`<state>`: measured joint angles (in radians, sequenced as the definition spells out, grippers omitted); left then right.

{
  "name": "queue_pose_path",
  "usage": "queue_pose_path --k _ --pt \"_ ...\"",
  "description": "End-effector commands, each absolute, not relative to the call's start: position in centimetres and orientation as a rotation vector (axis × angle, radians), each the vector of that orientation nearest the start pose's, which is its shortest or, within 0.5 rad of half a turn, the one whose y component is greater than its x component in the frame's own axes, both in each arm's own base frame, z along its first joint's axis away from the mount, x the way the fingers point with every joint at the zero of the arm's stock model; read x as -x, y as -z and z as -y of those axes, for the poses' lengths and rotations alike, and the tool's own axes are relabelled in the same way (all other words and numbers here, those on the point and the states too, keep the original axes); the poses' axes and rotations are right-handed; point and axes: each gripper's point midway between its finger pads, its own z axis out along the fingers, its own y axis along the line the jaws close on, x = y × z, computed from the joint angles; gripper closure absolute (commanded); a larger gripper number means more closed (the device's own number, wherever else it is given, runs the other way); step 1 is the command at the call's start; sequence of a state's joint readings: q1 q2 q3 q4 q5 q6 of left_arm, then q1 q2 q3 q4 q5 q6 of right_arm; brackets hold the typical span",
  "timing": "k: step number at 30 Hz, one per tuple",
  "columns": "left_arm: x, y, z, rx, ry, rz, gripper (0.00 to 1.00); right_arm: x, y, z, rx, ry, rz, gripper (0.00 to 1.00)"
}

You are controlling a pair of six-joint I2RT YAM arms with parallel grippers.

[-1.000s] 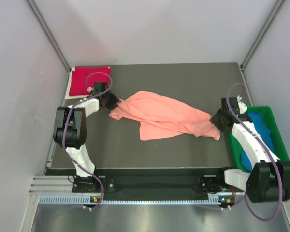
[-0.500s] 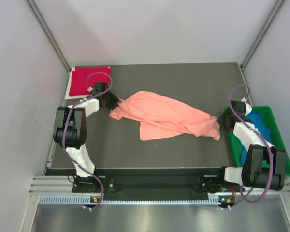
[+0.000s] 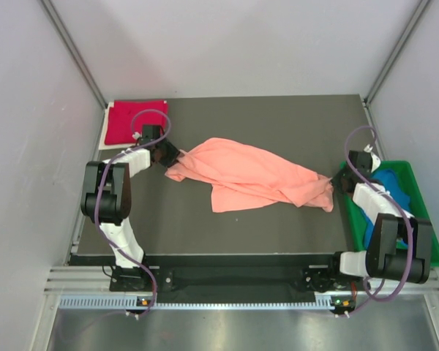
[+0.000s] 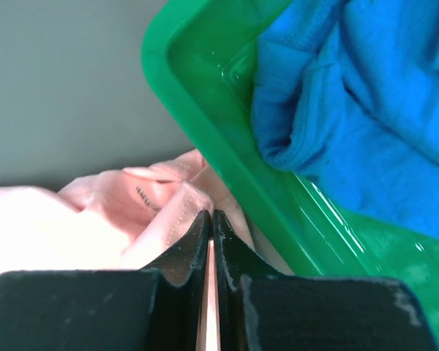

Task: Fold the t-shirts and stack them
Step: Flatten the tshirt out

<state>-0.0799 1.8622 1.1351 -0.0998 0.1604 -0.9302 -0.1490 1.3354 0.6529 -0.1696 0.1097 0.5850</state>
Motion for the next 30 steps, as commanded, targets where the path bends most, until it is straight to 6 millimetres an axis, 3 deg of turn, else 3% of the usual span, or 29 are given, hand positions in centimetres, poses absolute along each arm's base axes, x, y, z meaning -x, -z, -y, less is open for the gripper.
queue_pose_path --k 1,4,10,13,16,17,19,20,22,23,25,26,27,28,30 --pt "-46.0 -6.0 8.9 0.923 0.570 -2.289 0.61 -32.7 -8.8 5.4 -0.918 -0.055 -2.170 1.00" --pt "-45.7 -6.2 8.6 0.926 0.562 -2.265 0.62 -32.4 -10.5 4.8 -0.904 -0.098 -2.143 1.00" --pt "-46.2 -6.0 9.7 0.926 0.656 -2.249 0.65 -32.2 -12.0 3.7 -0.891 -0.180 -2.131 1.00" --pt "-46.1 -6.0 10.0 0.928 0.677 -2.255 0.79 -32.0 -12.9 3.5 -0.893 -0.190 -2.130 1.00" --pt "-46.1 -8.1 9.7 0.903 0.656 -2.239 0.93 -31.9 -15.1 3.9 -0.908 -0.174 -2.104 1.00" --pt "-46.2 -10.3 9.2 0.899 0.626 -2.226 0.96 -32.4 -17.4 4.1 -0.901 -0.179 -2.063 1.00" --pt "-46.4 -13.2 8.7 0.865 0.596 -2.198 1.00 -32.1 -19.7 4.6 -0.922 -0.168 -2.040 1.00" --pt "-46.8 -16.9 8.4 0.845 0.590 -2.148 1.00 -32.7 -23.8 4.9 -0.905 -0.188 -1.957 1.00" --pt "-46.8 -20.8 8.0 0.814 0.582 -2.091 1.00 -32.1 -27.5 5.6 -0.926 -0.192 -1.893 1.00" --pt "-46.8 -25.4 7.9 0.778 0.611 -2.008 1.00 -32.1 -32.1 5.8 -0.908 -0.218 -1.798 1.00" --pt "-46.0 -29.0 7.7 0.759 0.624 -1.952 1.00 -31.3 -36.0 6.0 -0.913 -0.261 -1.722 1.00" --pt "-45.2 -32.8 7.6 0.733 0.650 -1.878 1.00 -30.7 -40.4 5.8 -0.877 -0.294 -1.635 1.00" --pt "-44.6 -34.4 7.6 0.725 0.665 -1.852 1.00 -30.3 -42.3 5.6 -0.866 -0.309 -1.602 1.00" --pt "-44.0 -36.7 7.6 0.712 0.689 -1.806 1.00 -29.1 -45.7 5.4 -0.840 -0.324 -1.542 1.00" --pt "-42.0 -40.7 7.7 0.678 0.740 -1.721 1.00 -27.5 -48.3 5.0 -0.832 -0.336 -1.497 1.00"
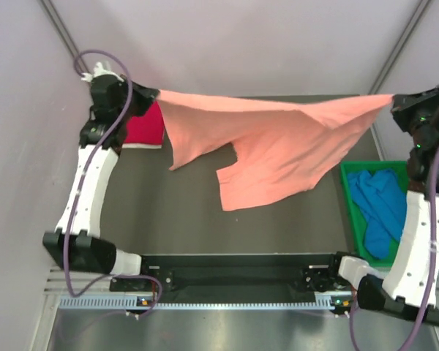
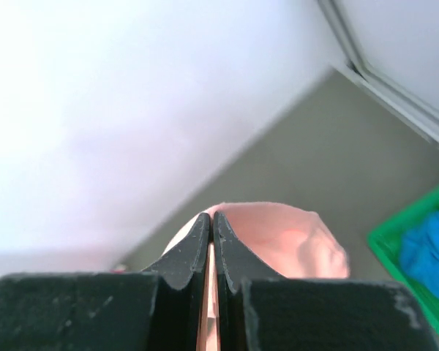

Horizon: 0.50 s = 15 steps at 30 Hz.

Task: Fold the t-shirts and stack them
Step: Flatten the tshirt out

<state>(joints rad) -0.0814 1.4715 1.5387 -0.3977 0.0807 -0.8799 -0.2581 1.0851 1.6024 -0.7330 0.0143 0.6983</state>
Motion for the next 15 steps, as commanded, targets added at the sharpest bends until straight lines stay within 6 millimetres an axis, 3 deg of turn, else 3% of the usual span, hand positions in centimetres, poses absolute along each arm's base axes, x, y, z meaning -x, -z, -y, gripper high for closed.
queue_pose_path --k 1,2,4,6,10,11,15 --pt "-41.3 -42.6 8.2 0.649 0.790 -1.676 1.00 -26.7 -49.7 4.2 -0.796 -0.372 -1.481 1.00" --pt "-39.6 -44.8 8.2 0.623 0.816 -1.624 1.00 -25.4 -52.2 3.6 -0.758 -0.389 -1.429 1.00" --pt "-37.6 -47.3 8.2 0.603 0.845 -1.582 1.00 -23.0 -54.7 2.3 -0.703 -0.421 -1.384 1.00" --pt "-34.9 -49.8 7.9 0.585 0.852 -1.530 1.00 -21.2 -55.3 1.9 -0.696 -0.418 -1.373 1.00" --pt "-29.4 -53.9 7.0 0.555 0.860 -1.422 1.00 -15.3 -57.8 1.2 -0.683 -0.397 -1.242 1.00" --pt "-27.1 -55.3 6.5 0.554 0.856 -1.377 1.00 -13.8 -58.9 0.9 -0.680 -0.408 -1.198 1.00" --pt "-21.9 -57.8 5.5 0.554 0.855 -1.283 1.00 -8.5 -60.7 -0.1 -0.683 -0.445 -1.079 1.00"
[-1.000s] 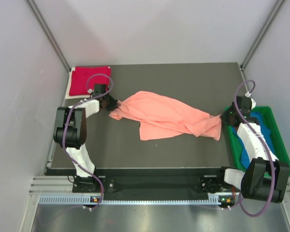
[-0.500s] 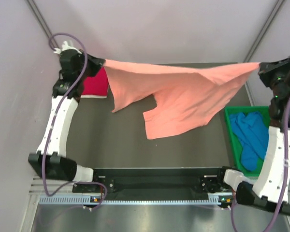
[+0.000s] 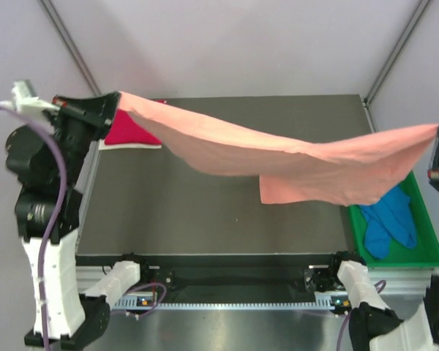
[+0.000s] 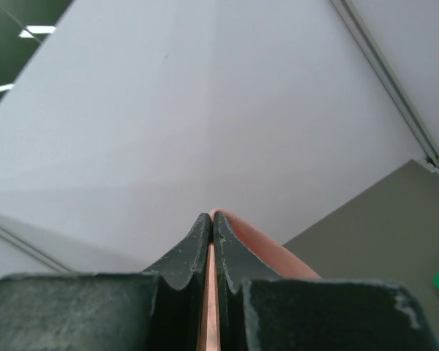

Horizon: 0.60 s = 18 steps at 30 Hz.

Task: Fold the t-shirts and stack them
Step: Flatten the tshirt out

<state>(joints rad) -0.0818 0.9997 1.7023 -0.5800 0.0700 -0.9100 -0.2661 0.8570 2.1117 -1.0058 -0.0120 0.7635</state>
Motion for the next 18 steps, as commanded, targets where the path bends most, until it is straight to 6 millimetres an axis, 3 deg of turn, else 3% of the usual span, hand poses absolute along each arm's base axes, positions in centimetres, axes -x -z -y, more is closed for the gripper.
queue_pose_path --k 1,2,5,9,12,13,15,18 --pt "-20.9 -58.2 5.4 0.551 0.862 -1.266 1.00 -6.9 -60.9 -0.3 -0.680 -0.455 -1.043 1.00" --pt "-19.5 -58.7 5.3 0.538 0.870 -1.243 1.00 -6.0 -61.1 -0.5 -0.687 -0.475 -1.017 1.00" --pt "-18.0 -58.9 5.1 0.520 0.854 -1.232 1.00 -3.6 -61.1 -0.2 -0.708 -0.498 -0.950 1.00" --pt "-19.9 -56.8 4.9 0.512 0.780 -1.301 1.00 -4.1 -61.3 -0.7 -0.649 -0.517 -0.935 1.00" --pt "-22.9 -54.7 5.0 0.515 0.736 -1.375 1.00 -8.4 -60.3 -2.1 -0.576 -0.562 -1.079 1.00" --pt "-24.2 -54.1 5.1 0.517 0.725 -1.397 1.00 -11.1 -59.3 -2.0 -0.577 -0.564 -1.149 1.00" --pt "-26.6 -52.5 5.3 0.525 0.706 -1.441 1.00 -14.5 -58.8 -2.9 -0.482 -0.585 -1.226 1.00" --pt "-29.3 -51.8 5.6 0.525 0.701 -1.457 1.00 -19.8 -56.6 -2.9 -0.441 -0.596 -1.350 1.00"
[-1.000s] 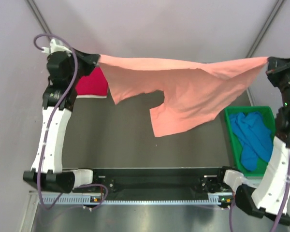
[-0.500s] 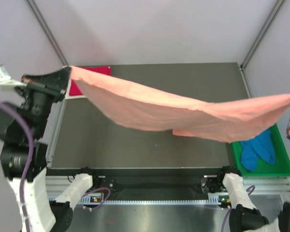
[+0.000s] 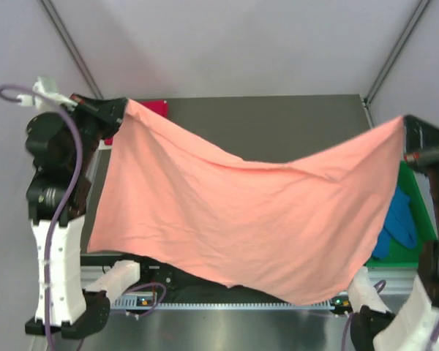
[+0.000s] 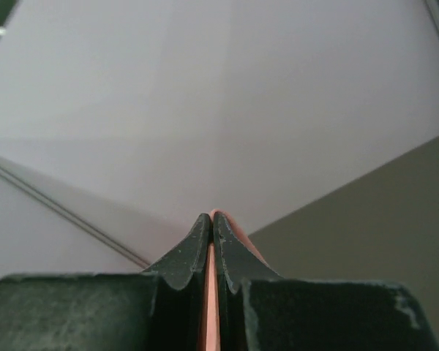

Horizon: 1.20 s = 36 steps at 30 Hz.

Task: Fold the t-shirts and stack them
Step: Flatten the tshirt out

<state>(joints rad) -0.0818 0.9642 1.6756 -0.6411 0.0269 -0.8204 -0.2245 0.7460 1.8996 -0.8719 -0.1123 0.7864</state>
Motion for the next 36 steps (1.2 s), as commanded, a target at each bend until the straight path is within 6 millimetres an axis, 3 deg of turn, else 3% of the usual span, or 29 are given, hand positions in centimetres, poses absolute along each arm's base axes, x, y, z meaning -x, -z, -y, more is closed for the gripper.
queue_pose_path --k 1,3,6,9,10,11,14,15,16,17,18,21,23,24,25,26,27,28,29,30,34,36 --pt "-30.9 -50.7 5.8 0.533 0.697 -1.491 1.00 -21.0 -56.1 -2.7 -0.426 -0.578 -1.377 1.00" --pt "-32.8 -50.3 6.1 0.526 0.709 -1.499 1.00 -22.9 -55.6 -2.3 -0.417 -0.563 -1.407 1.00" --pt "-37.2 -48.8 6.8 0.534 0.720 -1.542 1.00 -27.7 -54.2 -0.9 -0.437 -0.530 -1.464 1.00" --pt "-40.2 -49.0 7.6 0.525 0.768 -1.518 1.00 -31.0 -54.6 0.3 -0.458 -0.518 -1.429 1.00" --pt "-42.2 -48.1 7.8 0.544 0.771 -1.532 1.00 -33.5 -53.8 0.9 -0.489 -0.529 -1.444 1.00" --pt "-43.3 -47.7 7.7 0.562 0.774 -1.526 1.00 -34.8 -54.6 1.1 -0.480 -0.535 -1.408 1.00" --pt "-47.0 -47.3 7.7 0.620 0.811 -1.478 1.00 -39.4 -54.5 2.4 -0.516 -0.547 -1.414 1.00" --pt "-47.3 -49.3 7.8 0.595 0.825 -1.440 1.00 -40.2 -55.0 2.4 -0.506 -0.556 -1.425 1.00" --pt "-48.8 -48.7 8.3 0.576 0.837 -1.465 1.00 -41.2 -57.5 2.5 -0.471 -0.562 -1.391 1.00" --pt "-49.1 -49.7 8.3 0.559 0.844 -1.447 1.00 -41.3 -58.2 2.4 -0.460 -0.568 -1.393 1.00" --pt "-49.5 -51.8 8.6 0.521 0.869 -1.403 1.00 -40.9 -60.9 2.3 -0.423 -0.573 -1.333 1.00" --pt "-49.5 -54.3 8.9 0.488 0.939 -1.336 1.00 -38.8 -63.8 2.6 -0.399 -0.560 -1.246 1.00" --pt "-49.3 -54.3 9.3 0.468 0.965 -1.335 1.00 -38.5 -63.1 3.0 -0.405 -0.541 -1.252 1.00" --pt "-49.7 -51.9 9.4 0.491 0.962 -1.386 1.00 -36.8 -63.7 2.6 -0.386 -0.528 -1.230 1.00" --pt "-48.6 -51.9 9.4 0.487 0.959 -1.379 1.00 -38.0 -60.8 3.0 -0.405 -0.511 -1.293 1.00" --pt "-48.1 -51.8 8.8 0.495 0.941 -1.337 1.00 -37.8 -60.6 3.1 -0.390 -0.499 -1.282 1.00" --pt "-48.3 -47.3 8.5 0.546 0.908 -1.407 1.00 -37.7 -59.5 3.2 -0.403 -0.483 -1.298 1.00" --pt "-46.3 -48.4 7.9 0.548 0.897 -1.360 1.00 -37.4 -57.8 3.4 -0.415 -0.461 -1.330 1.00" --pt "-45.8 -47.6 7.1 0.579 0.860 -1.358 1.00 -37.1 -57.1 3.5 -0.416 -0.448 -1.348 1.00" --pt "-45.5 -45.5 6.7 0.586 0.807 -1.406 1.00 -36.8 -56.5 3.5 -0.416 -0.434 -1.364 1.00" --pt "-42.3 -45.0 5.7 0.579 0.725 -1.457 1.00 -35.3 -52.4 3.9 -0.505 -0.382 -1.518 1.00" --pt "-40.9 -46.2 5.4 0.571 0.703 -1.452 1.00 -34.1 -52.3 3.8 -0.520 -0.374 -1.531 1.00"
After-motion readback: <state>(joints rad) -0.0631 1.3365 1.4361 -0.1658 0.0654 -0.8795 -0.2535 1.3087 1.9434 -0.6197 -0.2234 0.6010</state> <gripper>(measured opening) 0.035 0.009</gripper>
